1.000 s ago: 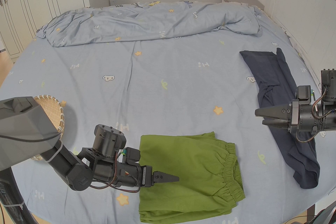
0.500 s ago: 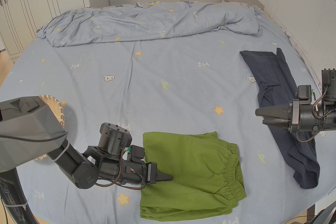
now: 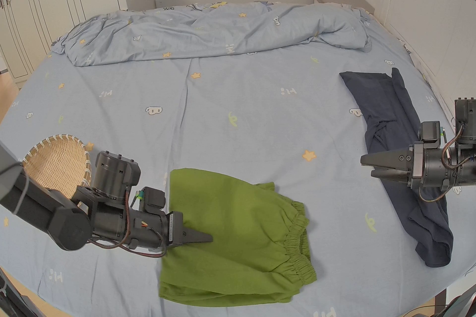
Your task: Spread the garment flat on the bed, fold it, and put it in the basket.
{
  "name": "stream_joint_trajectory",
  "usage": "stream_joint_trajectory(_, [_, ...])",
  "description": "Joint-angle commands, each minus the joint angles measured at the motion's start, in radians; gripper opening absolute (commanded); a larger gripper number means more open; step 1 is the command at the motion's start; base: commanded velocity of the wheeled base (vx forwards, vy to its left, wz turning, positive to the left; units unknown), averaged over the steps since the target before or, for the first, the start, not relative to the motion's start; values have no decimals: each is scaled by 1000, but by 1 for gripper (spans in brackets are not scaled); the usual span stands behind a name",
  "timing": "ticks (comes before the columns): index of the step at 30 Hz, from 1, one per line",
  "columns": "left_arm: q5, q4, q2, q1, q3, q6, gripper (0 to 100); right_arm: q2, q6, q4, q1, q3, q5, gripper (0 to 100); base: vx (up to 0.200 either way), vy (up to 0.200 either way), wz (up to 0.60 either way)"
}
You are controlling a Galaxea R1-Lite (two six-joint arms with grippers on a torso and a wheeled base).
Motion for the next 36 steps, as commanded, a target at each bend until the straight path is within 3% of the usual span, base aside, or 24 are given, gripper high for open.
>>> stream_joint_trajectory(1, [-2,420,-201,104,-223,65,0,3,0,1,3,1,0,100,0,0,0])
stream_joint_trajectory(4, [-2,543,-207,139,-278,133,0,3,0,3,4,1,0,100,0,0,0])
stream_joint_trajectory(8, [-2,615,-207,162,-307,179,0,3,0,3,4,1,0,100,0,0,0])
stream_joint_trajectory(13, [-2,664,-218,150,-312,206,0,3,0,3,4,1,0,100,0,200,0])
stream_joint_trajectory(36, [0,729,-234,66,-302,237,0,3,0,3,4,1,0,100,0,200,0])
